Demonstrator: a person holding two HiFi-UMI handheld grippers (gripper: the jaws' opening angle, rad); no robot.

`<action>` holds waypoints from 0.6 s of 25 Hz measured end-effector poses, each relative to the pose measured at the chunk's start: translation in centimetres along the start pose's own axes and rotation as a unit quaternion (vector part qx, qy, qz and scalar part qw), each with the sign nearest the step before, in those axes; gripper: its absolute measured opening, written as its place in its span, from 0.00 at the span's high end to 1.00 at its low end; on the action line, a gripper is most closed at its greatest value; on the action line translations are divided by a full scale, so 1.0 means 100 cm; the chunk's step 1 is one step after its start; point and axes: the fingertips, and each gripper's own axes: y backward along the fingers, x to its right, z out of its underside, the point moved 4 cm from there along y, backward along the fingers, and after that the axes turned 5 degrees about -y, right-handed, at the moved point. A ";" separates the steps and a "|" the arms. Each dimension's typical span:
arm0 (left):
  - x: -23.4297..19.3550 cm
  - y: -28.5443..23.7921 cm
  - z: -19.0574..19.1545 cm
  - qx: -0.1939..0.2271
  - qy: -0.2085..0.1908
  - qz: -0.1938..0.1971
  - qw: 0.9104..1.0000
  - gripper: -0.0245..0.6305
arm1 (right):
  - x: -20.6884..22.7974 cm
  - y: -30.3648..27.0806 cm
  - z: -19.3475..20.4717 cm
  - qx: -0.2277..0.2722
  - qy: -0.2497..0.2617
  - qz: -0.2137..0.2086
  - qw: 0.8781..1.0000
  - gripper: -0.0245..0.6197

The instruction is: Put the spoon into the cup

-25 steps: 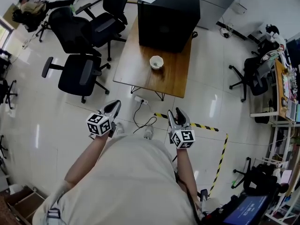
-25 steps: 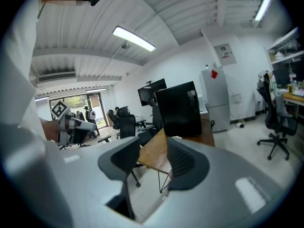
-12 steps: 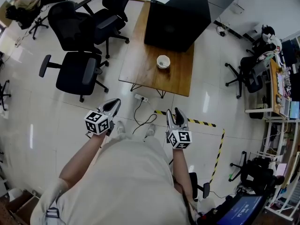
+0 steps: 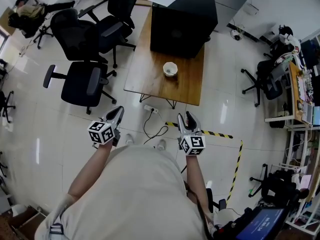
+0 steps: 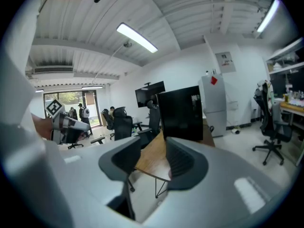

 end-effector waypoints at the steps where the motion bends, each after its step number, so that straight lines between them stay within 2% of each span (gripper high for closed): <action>1: 0.005 -0.005 0.000 -0.001 0.001 0.002 1.000 0.96 | 0.007 0.002 -0.001 0.000 -0.002 0.004 1.000 0.70; 6: 0.027 -0.026 -0.007 -0.005 -0.017 0.014 1.000 0.96 | 0.031 0.012 0.002 -0.006 -0.010 0.012 1.000 0.73; 15: 0.033 -0.039 -0.005 -0.015 -0.023 0.015 1.000 0.96 | 0.047 0.020 0.003 -0.006 -0.012 0.029 0.999 0.73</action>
